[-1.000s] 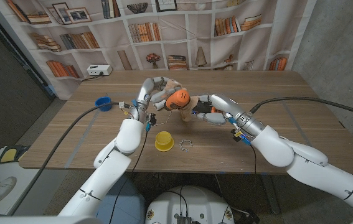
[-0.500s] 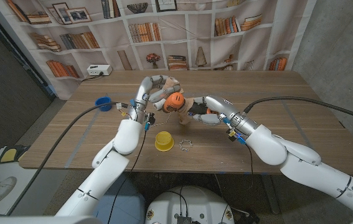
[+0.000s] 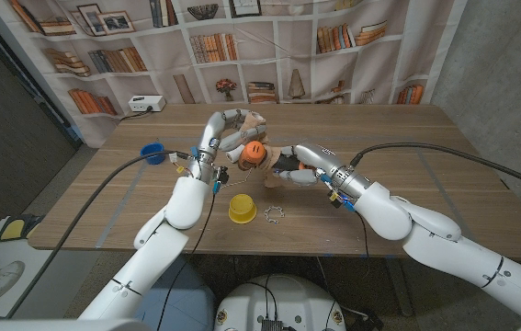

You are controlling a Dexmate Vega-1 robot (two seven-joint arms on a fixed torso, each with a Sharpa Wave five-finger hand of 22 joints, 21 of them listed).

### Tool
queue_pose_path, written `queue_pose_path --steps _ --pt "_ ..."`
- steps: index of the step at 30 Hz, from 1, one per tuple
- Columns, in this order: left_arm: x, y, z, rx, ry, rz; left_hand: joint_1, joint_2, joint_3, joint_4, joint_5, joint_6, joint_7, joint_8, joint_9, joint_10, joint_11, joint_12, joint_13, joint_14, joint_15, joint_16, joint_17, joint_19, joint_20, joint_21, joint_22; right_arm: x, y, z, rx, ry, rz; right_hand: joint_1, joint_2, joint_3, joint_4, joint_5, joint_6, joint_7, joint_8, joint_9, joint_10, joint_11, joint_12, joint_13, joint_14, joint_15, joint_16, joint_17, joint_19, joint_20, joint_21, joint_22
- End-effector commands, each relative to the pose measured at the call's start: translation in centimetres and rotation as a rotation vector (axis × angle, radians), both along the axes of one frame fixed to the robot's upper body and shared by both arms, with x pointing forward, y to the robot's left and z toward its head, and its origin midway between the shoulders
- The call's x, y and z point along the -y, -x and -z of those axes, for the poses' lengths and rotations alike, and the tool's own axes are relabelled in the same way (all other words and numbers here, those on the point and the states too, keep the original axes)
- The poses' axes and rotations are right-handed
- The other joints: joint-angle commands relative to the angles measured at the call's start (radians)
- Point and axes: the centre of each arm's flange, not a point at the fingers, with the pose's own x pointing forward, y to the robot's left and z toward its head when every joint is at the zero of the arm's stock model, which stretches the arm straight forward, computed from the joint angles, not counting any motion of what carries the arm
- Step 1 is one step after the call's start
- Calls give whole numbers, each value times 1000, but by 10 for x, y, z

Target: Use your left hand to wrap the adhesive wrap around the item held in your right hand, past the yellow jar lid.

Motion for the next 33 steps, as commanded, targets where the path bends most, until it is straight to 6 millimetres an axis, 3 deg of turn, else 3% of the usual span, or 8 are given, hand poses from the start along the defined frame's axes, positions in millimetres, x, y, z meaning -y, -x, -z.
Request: queue_pose_path --steps 1,18,33 --pt "0 4 -1 40 -6 7 215 220 12 15 4 9 -1 3 4 0 0 1 7 -2 3 0 4 -2 -1 0 3 -12 -11 2 -11 27 18 -36 41 120 114 -1 74 -75 5 2 22 -16 -2 2 0 -72 -1 3 -3 -153 6 7" --pt "5 10 -11 97 11 76 215 222 12 15 2 2 2 2 11 -5 -1 0 15 -6 3 -1 7 -5 0 0 3 -24 -20 3 -12 22 26 -36 41 121 112 -1 73 -73 5 0 23 -17 -3 4 0 -72 -2 3 -3 -153 7 7" --pt "-13 20 -6 108 17 99 215 223 12 15 2 4 -1 1 11 -4 0 0 15 -6 2 -3 6 -5 -2 -1 3 -41 -18 4 -4 21 36 -37 42 121 112 -1 73 -73 5 -1 24 -18 -5 3 0 -72 -3 4 -4 -153 7 7"
